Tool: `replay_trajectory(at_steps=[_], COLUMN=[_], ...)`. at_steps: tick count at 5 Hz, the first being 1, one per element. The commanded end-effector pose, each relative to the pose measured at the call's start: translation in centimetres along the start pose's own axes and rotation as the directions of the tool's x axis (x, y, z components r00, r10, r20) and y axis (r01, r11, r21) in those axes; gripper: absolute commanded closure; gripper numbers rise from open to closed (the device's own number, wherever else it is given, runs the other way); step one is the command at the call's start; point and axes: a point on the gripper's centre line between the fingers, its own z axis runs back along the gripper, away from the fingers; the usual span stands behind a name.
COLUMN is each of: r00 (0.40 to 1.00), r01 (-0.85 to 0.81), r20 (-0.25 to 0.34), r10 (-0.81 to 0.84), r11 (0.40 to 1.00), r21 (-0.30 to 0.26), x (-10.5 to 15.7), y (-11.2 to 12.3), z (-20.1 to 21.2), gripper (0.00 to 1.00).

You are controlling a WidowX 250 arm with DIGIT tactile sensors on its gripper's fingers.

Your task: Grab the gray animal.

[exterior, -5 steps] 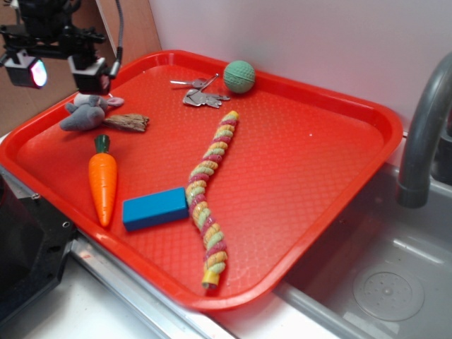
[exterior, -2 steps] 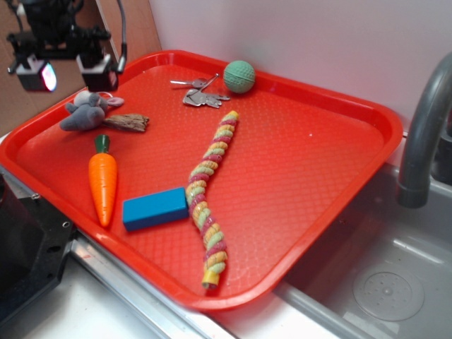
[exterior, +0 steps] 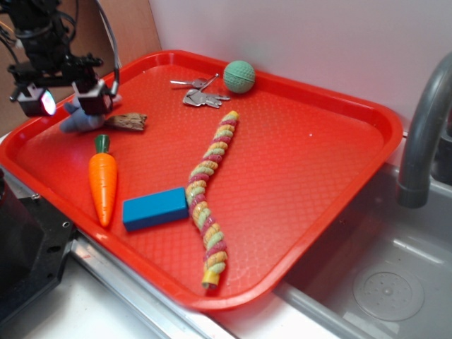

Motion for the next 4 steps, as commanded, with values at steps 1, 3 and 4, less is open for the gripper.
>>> replay_trajectory(at_steps=[1,3,4], r00=[0.995,0.994,0.993], r01=[0.101,0.105,0.115], r20=[-0.015,-0.035,-0.040], r10=[-0.100,-0.103,-0.113], r11=[0.994,0.992,0.990], r21=[0.032,0.068,0.075], x=[1.85,2.25,2.00], y=[-3.64,-3.60,-3.70], z=[-1.29,-1.92,-1.48], gripper=[0.00,1.00,1.00])
